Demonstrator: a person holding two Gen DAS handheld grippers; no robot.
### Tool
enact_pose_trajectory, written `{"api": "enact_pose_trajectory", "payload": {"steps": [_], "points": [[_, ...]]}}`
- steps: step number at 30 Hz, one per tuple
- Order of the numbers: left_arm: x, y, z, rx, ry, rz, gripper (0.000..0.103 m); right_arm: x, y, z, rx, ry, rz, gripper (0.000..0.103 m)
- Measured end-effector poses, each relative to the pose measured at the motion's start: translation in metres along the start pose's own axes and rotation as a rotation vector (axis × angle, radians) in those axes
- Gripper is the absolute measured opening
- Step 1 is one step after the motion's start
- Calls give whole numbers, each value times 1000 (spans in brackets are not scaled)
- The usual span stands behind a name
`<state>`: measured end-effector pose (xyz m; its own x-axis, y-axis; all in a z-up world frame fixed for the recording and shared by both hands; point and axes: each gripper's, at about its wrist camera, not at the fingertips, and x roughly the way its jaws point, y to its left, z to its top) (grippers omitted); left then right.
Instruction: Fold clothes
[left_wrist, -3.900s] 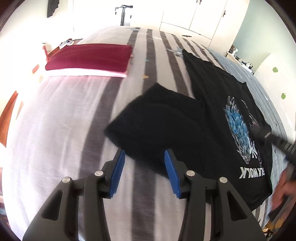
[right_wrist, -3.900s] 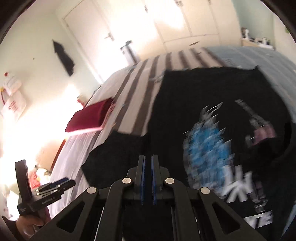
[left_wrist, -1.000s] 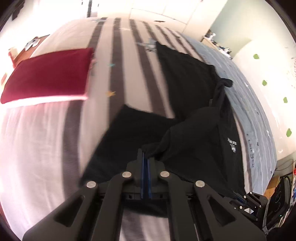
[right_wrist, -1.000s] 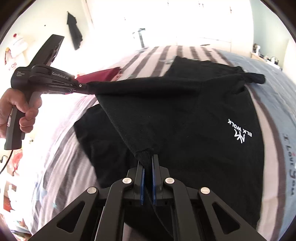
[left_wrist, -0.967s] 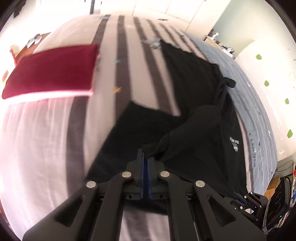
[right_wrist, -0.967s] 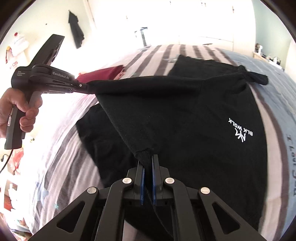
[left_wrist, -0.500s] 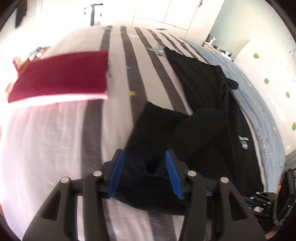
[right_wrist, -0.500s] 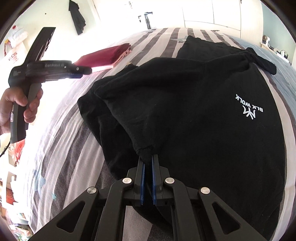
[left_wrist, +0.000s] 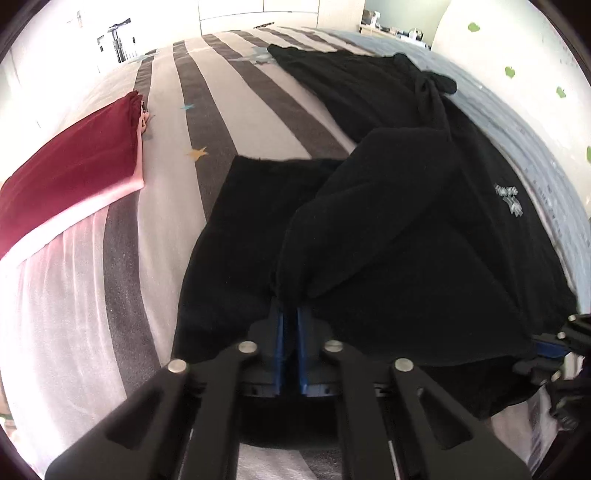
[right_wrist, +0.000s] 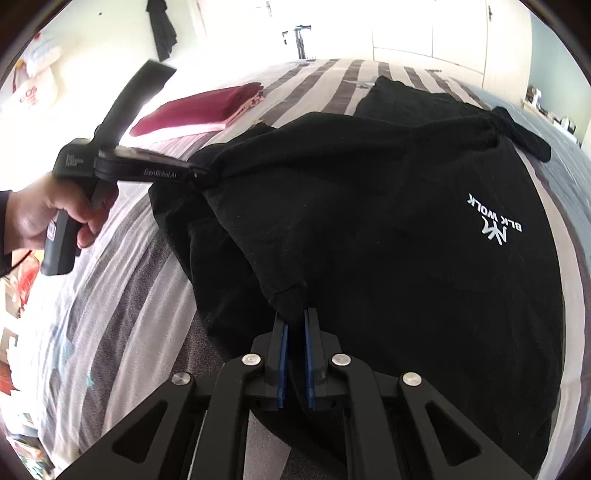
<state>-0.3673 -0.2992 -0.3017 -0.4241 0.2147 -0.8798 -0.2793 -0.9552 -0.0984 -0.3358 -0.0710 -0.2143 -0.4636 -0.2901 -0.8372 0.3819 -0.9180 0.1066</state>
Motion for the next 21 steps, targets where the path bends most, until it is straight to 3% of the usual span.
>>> {"api": "enact_pose_trajectory", "payload": {"steps": [2,9,10,12,21], "points": [[-10,7,4,-40,-18,-23,2,4,4,0,-15,2,-30,27],[-30,21,11,-92,-45,-48,2,11,11,9,-29,-35,-44,27],[-33,23,11,-102,-49,-49,2,12,12,11,-32,-36,-37,27],[-40,29,13,-119,-63,-52,2,12,10,13,-16,-37,-24,13],[-64,25,19,-118,-103,-36,1,-7,7,25,48,-55,48,11]]}}
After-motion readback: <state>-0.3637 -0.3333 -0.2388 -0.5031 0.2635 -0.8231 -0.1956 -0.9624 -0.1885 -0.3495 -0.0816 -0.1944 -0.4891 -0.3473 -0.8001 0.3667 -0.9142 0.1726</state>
